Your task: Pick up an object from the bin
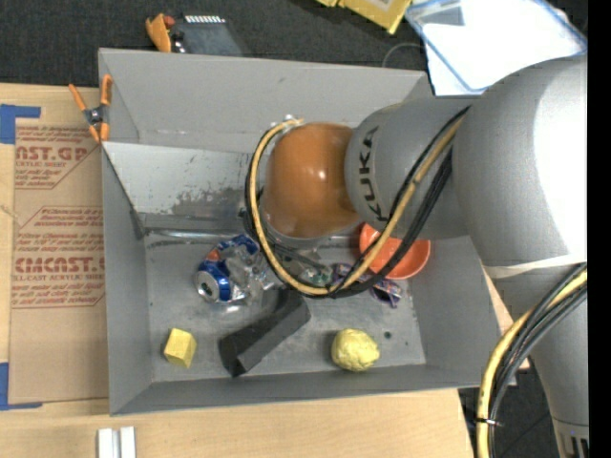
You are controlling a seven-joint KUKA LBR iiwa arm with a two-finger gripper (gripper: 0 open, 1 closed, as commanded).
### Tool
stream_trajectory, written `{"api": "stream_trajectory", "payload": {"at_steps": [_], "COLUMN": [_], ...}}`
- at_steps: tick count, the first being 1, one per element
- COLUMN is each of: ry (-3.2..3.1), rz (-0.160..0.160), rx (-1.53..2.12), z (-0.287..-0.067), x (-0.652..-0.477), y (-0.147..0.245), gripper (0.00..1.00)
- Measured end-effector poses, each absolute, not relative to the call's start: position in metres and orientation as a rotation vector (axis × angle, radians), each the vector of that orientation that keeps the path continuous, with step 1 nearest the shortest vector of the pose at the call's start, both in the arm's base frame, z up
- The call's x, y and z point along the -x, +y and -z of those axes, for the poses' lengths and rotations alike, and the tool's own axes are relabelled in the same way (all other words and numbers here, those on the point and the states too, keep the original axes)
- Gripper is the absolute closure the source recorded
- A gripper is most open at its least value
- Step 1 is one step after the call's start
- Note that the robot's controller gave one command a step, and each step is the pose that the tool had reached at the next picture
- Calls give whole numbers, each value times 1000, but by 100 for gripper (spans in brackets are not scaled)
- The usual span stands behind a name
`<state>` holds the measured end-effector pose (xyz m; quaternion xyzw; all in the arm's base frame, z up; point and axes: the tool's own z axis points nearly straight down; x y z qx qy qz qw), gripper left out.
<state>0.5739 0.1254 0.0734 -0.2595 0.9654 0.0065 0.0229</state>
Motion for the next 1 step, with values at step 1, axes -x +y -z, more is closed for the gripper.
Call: {"api": "stream_trajectory", "payload": {"at_steps": [1], "ry": [2822], "rz": [-5], "rx": [1259], "z": [-74], "x": [-567], "y": [140], "gripper": [100]}}
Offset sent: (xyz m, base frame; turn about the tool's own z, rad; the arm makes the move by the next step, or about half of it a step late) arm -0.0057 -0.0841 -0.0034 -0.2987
